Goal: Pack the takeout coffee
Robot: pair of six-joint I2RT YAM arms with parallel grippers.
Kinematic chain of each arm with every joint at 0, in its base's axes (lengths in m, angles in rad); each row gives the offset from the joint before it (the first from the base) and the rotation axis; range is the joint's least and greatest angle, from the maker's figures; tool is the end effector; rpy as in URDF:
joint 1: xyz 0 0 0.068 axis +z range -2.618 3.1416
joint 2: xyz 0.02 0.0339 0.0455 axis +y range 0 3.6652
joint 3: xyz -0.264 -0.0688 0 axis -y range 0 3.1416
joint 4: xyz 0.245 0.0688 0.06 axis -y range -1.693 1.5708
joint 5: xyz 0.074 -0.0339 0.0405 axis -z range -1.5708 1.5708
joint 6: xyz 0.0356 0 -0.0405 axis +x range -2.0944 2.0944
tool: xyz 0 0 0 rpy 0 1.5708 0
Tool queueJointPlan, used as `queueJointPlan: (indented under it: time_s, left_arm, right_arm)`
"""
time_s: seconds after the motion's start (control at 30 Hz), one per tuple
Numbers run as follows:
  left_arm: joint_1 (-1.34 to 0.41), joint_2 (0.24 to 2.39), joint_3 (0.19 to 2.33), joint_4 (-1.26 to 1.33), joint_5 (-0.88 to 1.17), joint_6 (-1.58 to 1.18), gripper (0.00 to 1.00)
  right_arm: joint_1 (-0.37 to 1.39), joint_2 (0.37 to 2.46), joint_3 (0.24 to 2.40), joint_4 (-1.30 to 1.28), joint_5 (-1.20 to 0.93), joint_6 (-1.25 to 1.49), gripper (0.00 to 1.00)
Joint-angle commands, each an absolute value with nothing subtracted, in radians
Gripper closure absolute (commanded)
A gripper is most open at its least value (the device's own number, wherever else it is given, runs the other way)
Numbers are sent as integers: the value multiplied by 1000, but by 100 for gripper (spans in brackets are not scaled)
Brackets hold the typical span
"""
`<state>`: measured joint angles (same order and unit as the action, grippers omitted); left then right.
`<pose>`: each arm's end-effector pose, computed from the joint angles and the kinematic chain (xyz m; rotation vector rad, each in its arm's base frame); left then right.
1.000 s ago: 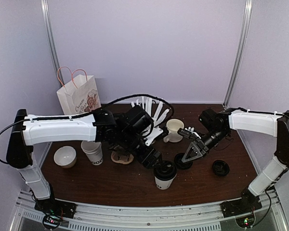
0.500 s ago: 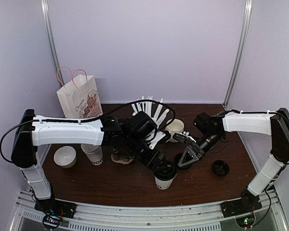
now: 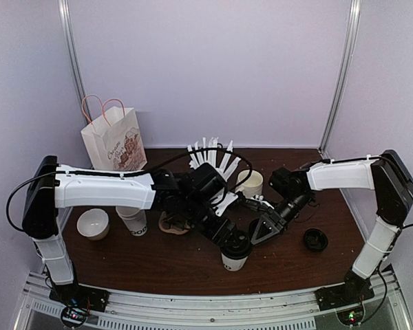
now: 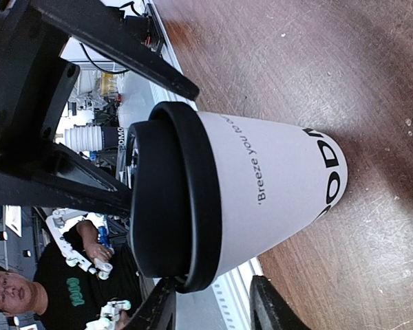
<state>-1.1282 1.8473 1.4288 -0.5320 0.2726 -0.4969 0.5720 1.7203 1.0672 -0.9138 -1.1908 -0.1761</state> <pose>0.1640 -0.3685 0.2346 0.9744 2.5920 -0.9046 0.2265 0.1852 0.1861 0.8927 -2.2655 -1.6182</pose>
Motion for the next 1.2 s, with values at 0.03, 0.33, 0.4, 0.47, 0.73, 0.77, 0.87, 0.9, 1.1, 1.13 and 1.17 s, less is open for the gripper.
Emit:
queueJointPlan:
  time_s: [0.03,0.33,0.4,0.47,0.73,0.77,0.87,0.9,1.1,1.13,1.17]
  left_arm:
    - [-1122,1882,1413,-533,276,-491,41]
    - [-1088,1887,1333,-486,287,-521,48]
    - [-1074,1890,1288,-476,277,-550,49]
    - [-1061,1902,1266,-498,258,-577,51]
    - [-1076,1866,1273,-484,253,-520,45]
    - [-1083,1852,1280,-471,255,-485,43]
    - [-1106,1800,1290,-410,242,-437,37]
    - [-1107,1785,1292,-390,244,-430,36]
    - [-1108,1723,1304,-367,230,-400,31]
    - [-1109,1718,1309,-380,223,-393,30]
    - [-1108,1715,1312,-391,211,-389,29]
  right_arm:
    - [581,1754,1098,-925,-1204,-187,64]
    - [581,1853,1150,-900,-1027,-108,74]
    - [583,1892,1178,-911,-901,-82,76]
    - [582,1937,1209,-942,-795,-79,77]
    - [583,1906,1249,-982,-858,-128,75]
    - [583,1887,1257,-991,-897,-146,73]
    - [583,1835,1294,-1037,-966,-198,69]
    - [583,1820,1303,-1049,-982,-212,67]
    - [581,1765,1317,-1090,-1027,-266,57]
    - [581,1763,1318,-1097,-1026,-276,56]
    - [581,1763,1319,-1103,-1024,-284,55]
